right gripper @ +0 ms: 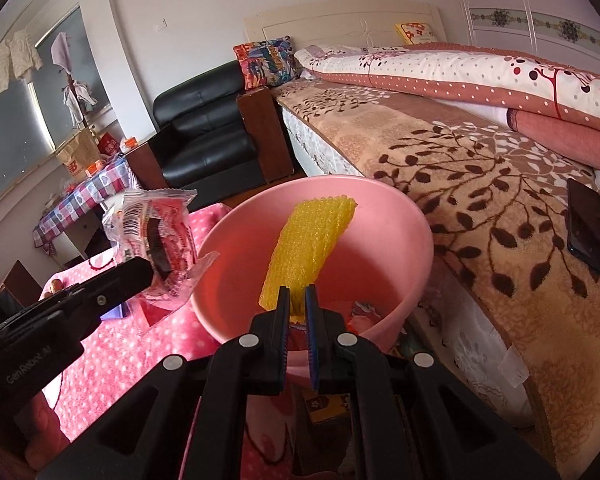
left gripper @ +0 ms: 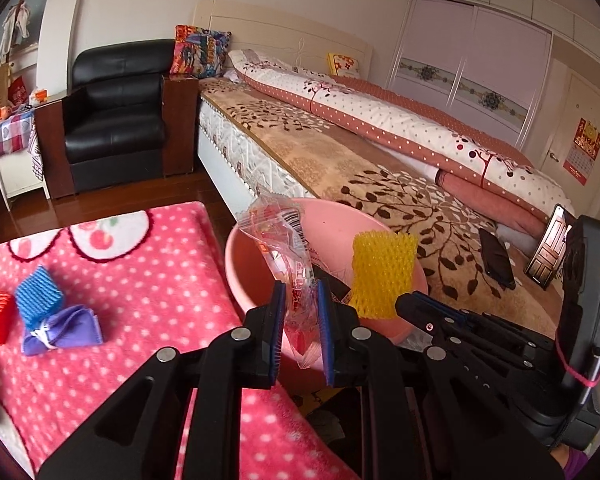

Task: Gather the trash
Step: 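Open both tools above the bucket to drop the wrapper and net, then move both open tools back over the table toward the foam nets, then grasp the black foam net with the left tool while the right tool grasps the red foam net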

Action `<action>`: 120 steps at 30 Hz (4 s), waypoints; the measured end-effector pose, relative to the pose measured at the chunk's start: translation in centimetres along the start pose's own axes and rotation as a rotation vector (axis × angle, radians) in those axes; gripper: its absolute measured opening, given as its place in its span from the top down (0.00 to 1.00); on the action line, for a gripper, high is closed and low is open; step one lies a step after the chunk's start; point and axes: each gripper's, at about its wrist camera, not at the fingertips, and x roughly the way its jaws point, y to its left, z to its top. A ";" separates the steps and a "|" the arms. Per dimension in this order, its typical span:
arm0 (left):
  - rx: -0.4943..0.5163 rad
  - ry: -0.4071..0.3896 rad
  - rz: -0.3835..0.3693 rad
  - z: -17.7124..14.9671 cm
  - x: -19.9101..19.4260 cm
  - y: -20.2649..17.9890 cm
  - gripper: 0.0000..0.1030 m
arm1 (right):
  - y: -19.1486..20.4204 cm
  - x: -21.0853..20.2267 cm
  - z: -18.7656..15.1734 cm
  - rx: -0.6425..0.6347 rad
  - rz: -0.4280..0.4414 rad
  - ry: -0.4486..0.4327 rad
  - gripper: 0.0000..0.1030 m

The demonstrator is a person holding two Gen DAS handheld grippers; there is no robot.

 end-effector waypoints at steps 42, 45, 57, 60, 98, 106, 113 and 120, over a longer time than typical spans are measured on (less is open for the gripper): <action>-0.180 0.036 0.135 -4.6 -7.9 11.0 0.71 | 7.8 9.9 4.0 -0.389 -0.063 -0.052 0.61; -0.207 0.029 0.133 -4.8 -8.4 11.7 0.71 | 7.8 10.1 3.9 -0.375 -0.051 -0.012 0.61; -0.203 -0.007 0.120 -5.0 -9.7 11.7 0.71 | 6.1 8.0 2.7 -0.275 0.003 0.035 0.61; -0.200 -0.019 0.128 -5.1 -10.3 11.8 0.71 | 6.2 7.7 2.7 -0.288 0.003 0.037 0.61; -0.461 -0.073 0.497 -13.2 -21.4 26.2 0.71 | 24.4 0.2 -5.0 -0.332 0.458 0.194 0.58; -0.582 -0.019 0.515 -13.3 -19.1 30.7 0.71 | 28.3 1.9 -5.6 -0.455 0.445 0.192 0.57; -0.622 0.044 0.449 -13.4 -17.1 31.7 0.71 | 32.7 5.4 -5.7 -0.580 0.435 0.177 0.57; -0.602 0.084 0.495 -13.2 -16.5 31.5 0.71 | 36.9 10.3 -5.0 -0.664 0.443 0.177 0.51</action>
